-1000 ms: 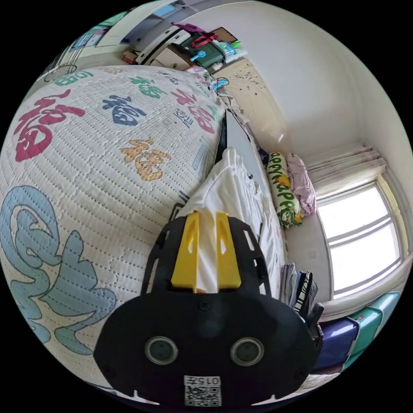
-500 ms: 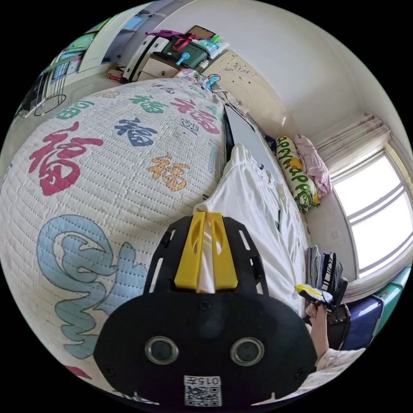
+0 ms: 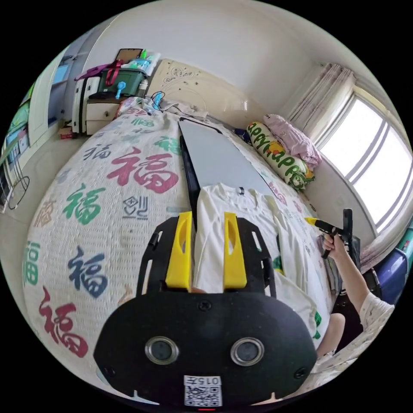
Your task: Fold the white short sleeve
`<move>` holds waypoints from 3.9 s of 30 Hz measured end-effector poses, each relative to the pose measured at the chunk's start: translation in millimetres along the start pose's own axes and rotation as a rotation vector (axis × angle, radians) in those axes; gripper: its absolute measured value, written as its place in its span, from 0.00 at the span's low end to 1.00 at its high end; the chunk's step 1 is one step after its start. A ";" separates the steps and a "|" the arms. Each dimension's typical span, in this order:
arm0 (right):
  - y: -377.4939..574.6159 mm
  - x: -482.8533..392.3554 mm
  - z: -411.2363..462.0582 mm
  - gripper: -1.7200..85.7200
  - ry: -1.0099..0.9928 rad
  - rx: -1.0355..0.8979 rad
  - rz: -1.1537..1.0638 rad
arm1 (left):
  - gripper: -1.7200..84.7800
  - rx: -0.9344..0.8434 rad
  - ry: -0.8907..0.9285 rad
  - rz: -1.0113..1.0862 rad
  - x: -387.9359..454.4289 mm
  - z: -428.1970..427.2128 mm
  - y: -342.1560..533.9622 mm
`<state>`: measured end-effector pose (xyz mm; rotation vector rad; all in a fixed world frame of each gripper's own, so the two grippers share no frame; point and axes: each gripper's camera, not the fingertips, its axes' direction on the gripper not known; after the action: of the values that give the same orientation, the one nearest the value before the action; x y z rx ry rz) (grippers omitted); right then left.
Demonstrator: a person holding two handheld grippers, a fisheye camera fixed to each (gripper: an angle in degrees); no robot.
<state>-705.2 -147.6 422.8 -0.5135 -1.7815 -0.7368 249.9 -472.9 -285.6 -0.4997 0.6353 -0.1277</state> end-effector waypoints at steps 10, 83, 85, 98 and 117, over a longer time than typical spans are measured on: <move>-87.6 21.8 107.7 0.12 0.070 -0.093 0.097 | 0.11 -0.176 -0.092 0.030 -0.6 131.8 32.7; 242.8 88.1 34.5 0.07 0.227 -0.108 0.290 | 0.08 0.104 -0.038 -0.177 -383.5 -29.5 347.4; 286.0 90.8 22.0 0.07 0.291 -0.104 0.286 | 0.09 0.174 -0.012 -0.169 -394.0 -54.7 381.6; 847.8 -234.6 -205.0 0.01 0.424 1.211 -0.207 | 0.10 0.335 0.163 0.542 -281.6 -68.1 722.8; 1129.1 -288.4 -319.2 0.01 -0.586 1.452 -0.284 | 0.09 0.272 0.272 0.474 -449.6 4.0 803.4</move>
<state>349.9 438.5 480.2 0.5793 -2.4020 0.6950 -137.1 349.8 -430.5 -0.0600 0.9707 0.1685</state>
